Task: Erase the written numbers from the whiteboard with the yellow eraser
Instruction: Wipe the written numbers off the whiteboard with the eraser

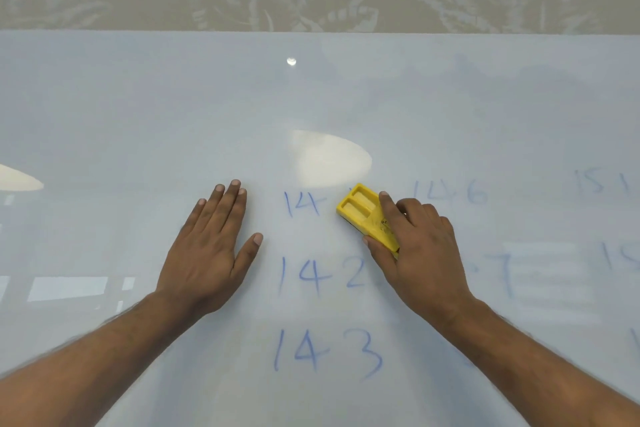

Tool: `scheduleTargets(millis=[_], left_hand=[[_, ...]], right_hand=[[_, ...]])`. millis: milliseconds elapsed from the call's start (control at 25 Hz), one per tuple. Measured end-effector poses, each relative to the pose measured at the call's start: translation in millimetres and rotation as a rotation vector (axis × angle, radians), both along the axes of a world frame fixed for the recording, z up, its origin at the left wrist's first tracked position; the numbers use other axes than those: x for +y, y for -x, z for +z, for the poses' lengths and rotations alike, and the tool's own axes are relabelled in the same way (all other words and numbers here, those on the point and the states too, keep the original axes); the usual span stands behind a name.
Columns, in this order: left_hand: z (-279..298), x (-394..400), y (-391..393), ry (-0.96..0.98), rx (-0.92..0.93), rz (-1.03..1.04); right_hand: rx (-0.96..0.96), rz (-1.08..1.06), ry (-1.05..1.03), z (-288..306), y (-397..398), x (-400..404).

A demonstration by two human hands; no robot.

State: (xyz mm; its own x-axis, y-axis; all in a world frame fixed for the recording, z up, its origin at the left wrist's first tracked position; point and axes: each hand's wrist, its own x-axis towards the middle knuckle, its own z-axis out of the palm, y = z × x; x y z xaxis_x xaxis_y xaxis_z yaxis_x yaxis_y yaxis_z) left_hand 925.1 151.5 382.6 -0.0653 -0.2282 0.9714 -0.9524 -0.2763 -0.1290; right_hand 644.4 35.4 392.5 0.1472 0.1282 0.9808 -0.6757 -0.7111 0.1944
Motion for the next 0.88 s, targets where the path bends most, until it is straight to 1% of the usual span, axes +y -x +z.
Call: scheduleTargets(millis=[160,240,360,480,560,640,760,880], left_hand=[[4,-15,-10,0.031,-0.031,-0.054],[4,-17,-16,0.043,-0.067,-0.067],[2,-17,-20,0.056,-0.097,-0.073],[1,-19,-19,0.062,-0.111,-0.068],[1,-18,-19,0.065,-0.117,-0.064],[0,-19,-20,0.064,-0.127,-0.054],[-3,-18,-21,0.064,-0.136,-0.051],[-6,-17,-21,0.061,-0.145,-0.043]], right_hand=[[-0.056,0.035,-0.001,25,-17,2],[-0.078,0.055,-0.007,27,-25,4],[-0.045,0.054,-0.003,3,-26,5],[0.002,-0.008,-0.006,-25,-12,3],[0.007,-0.044,-0.006,-29,-3,2],[-0.019,-0.05,-0.012,-19,-2,3],[-0.093,-0.014,-0.056,13,-17,11],[-0.078,0.021,-0.055,28,-44,23]])
